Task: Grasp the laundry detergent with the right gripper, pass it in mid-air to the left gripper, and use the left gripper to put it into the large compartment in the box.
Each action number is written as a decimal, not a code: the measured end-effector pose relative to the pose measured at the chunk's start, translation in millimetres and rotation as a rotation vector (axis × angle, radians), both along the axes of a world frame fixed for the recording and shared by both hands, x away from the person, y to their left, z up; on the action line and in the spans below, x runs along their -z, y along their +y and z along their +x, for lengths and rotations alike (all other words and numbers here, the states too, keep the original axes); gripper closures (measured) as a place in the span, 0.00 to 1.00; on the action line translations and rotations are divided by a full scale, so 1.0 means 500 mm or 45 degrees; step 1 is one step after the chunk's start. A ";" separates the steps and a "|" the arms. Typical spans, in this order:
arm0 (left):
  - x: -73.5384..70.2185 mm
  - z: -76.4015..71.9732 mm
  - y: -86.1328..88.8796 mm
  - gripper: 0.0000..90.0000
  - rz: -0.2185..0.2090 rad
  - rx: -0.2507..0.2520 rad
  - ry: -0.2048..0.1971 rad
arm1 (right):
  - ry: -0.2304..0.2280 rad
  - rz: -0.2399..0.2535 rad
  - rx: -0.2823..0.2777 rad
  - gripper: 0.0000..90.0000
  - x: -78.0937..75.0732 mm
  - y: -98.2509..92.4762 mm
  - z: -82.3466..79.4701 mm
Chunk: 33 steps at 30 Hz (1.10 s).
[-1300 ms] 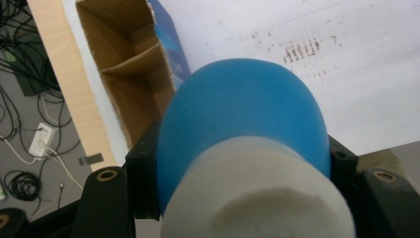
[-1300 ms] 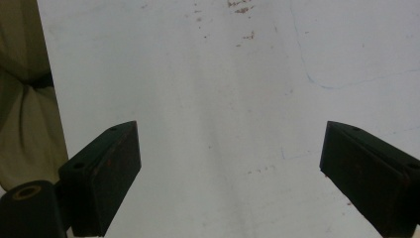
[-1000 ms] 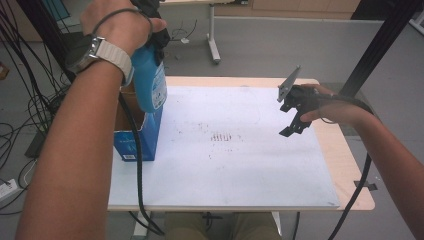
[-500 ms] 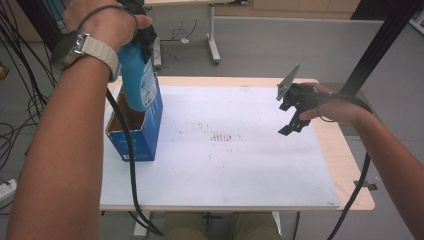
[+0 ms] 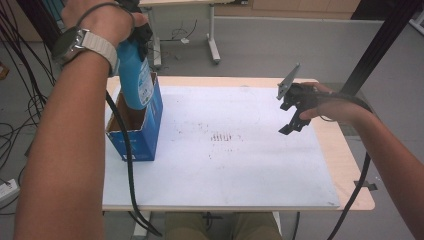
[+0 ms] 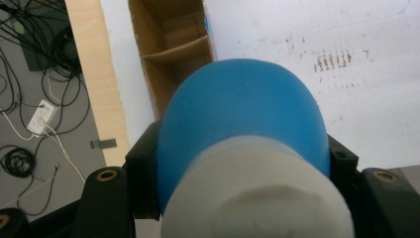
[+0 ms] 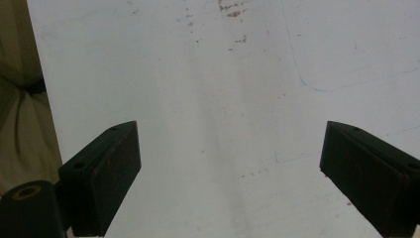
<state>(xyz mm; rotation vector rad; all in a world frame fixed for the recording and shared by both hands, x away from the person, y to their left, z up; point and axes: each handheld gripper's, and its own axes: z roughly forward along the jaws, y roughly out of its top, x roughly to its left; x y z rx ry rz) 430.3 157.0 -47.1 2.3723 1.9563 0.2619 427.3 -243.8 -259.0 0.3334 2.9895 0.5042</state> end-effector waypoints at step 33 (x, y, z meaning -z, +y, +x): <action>0.041 0.018 0.073 0.42 0.007 -0.050 -0.010 | 0.014 -0.043 0.026 0.10 -0.002 0.018 0.005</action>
